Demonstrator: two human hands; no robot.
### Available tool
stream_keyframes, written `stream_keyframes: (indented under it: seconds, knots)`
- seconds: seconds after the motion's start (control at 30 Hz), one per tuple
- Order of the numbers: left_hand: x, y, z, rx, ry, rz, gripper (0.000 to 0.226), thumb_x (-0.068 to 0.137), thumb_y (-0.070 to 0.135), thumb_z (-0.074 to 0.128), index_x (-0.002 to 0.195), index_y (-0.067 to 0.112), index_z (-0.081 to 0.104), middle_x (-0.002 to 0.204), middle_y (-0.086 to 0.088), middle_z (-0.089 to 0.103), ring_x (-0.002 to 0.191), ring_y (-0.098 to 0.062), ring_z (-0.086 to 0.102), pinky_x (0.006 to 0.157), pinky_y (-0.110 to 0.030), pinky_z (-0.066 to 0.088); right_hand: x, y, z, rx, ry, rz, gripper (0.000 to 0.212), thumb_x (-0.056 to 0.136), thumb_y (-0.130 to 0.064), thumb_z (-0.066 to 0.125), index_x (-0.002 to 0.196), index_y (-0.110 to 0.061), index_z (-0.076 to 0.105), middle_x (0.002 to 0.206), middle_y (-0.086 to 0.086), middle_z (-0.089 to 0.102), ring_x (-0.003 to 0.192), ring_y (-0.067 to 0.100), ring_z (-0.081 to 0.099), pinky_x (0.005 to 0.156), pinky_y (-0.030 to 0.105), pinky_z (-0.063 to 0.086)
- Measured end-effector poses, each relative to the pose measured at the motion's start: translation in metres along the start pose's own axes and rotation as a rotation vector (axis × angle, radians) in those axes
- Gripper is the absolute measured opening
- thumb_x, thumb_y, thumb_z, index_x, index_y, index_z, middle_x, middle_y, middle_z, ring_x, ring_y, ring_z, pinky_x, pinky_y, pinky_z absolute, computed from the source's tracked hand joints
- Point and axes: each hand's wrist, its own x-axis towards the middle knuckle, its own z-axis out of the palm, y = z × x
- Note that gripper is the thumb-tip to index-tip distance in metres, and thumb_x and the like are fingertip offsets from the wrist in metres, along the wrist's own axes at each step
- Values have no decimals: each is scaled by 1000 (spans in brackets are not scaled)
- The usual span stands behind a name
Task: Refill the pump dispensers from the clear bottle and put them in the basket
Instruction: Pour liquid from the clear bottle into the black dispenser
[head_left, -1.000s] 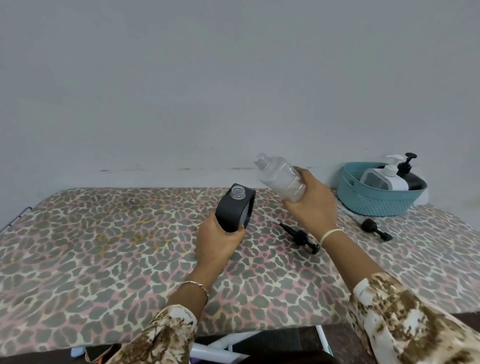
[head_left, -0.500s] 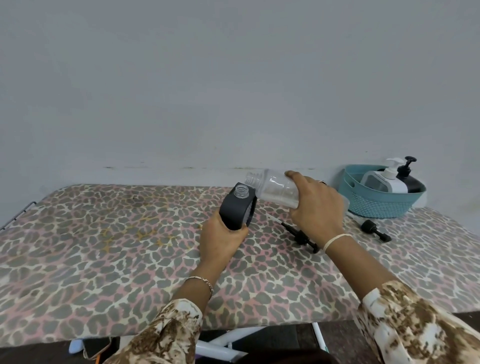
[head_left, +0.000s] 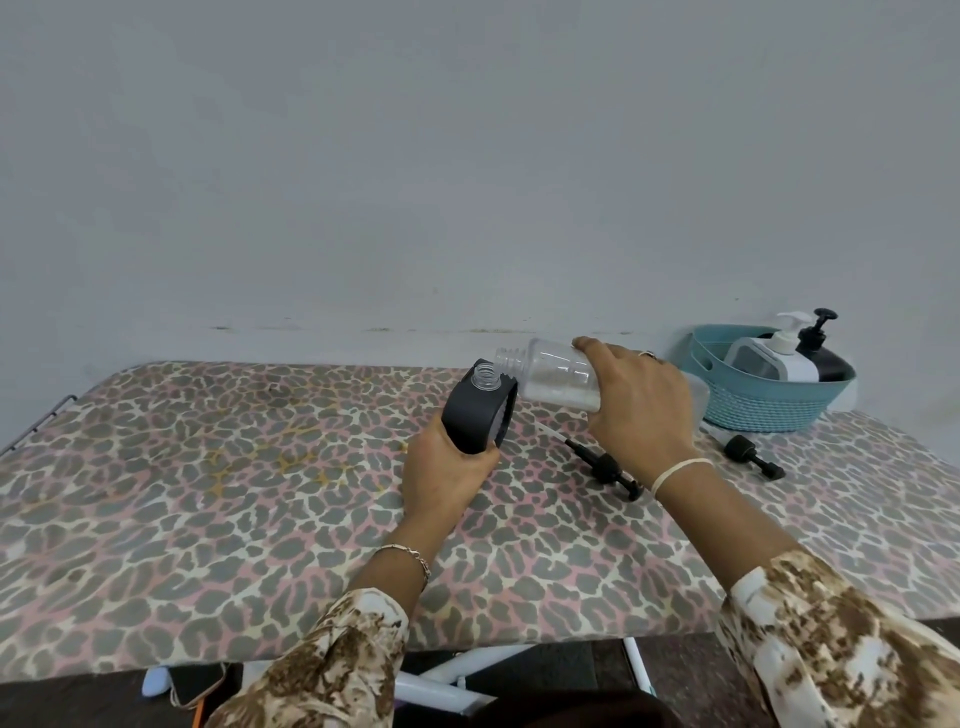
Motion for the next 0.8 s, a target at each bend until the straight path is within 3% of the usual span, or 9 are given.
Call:
stream_keyframes:
  seconds: [0.13, 0.37, 0.8]
  knots:
    - [-1, 0, 0, 0, 9, 1, 37, 62, 27, 81, 74, 41, 48, 71, 25, 58, 66, 10, 55, 52, -10, 39, 1, -1, -5, -7, 5, -26, 70, 60, -1, 70, 125, -21, 57, 93, -1, 71, 72, 25, 64, 59, 27, 29]
    - [0, -1, 0, -4, 3, 1, 36, 60, 29, 80, 76, 40, 49, 73, 22, 61, 68, 7, 57, 52, -11, 41, 4, 0, -7, -24, 17, -57, 68, 64, 6, 62, 127, -18, 53, 102, 1, 70, 79, 27, 64, 69, 33, 43]
    - [1, -1, -2, -30, -16, 7, 39, 64, 24, 81, 89, 34, 54, 77, 26, 56, 71, 10, 53, 57, -10, 41, 7, 0, -12, -62, 19, -82, 69, 69, 7, 60, 132, -18, 48, 117, 2, 65, 96, 28, 63, 81, 36, 42]
